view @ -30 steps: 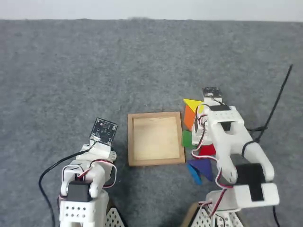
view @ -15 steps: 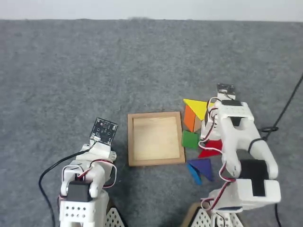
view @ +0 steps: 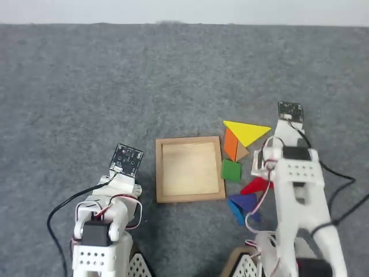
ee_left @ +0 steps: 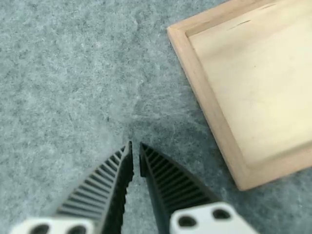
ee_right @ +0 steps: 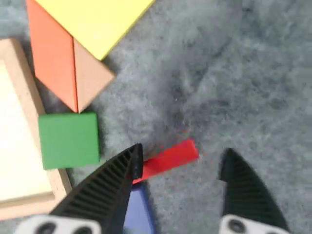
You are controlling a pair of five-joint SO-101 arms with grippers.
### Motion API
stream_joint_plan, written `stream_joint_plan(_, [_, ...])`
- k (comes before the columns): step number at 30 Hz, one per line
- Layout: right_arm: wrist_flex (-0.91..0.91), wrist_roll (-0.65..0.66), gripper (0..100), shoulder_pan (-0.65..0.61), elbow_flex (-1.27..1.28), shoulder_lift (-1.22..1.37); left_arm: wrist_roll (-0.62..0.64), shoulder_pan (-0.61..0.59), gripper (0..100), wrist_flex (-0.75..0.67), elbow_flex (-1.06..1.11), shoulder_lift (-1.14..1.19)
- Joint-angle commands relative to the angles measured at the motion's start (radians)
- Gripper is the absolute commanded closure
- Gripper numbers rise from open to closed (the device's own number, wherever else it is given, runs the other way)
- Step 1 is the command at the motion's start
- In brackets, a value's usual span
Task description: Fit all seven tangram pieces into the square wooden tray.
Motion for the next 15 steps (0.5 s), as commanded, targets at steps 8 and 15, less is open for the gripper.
stream_joint_plan(8, [-0.137,0.081,91.8,-0.076,0.077,0.065,-0.008,-0.009,98,0.003,-0.01,-0.017])
stream_joint_plan(15, [-0.16,0.152,99.2,-0.074,-0.017,0.239,-0.008,-0.009,98,0.003,-0.01,-0.017])
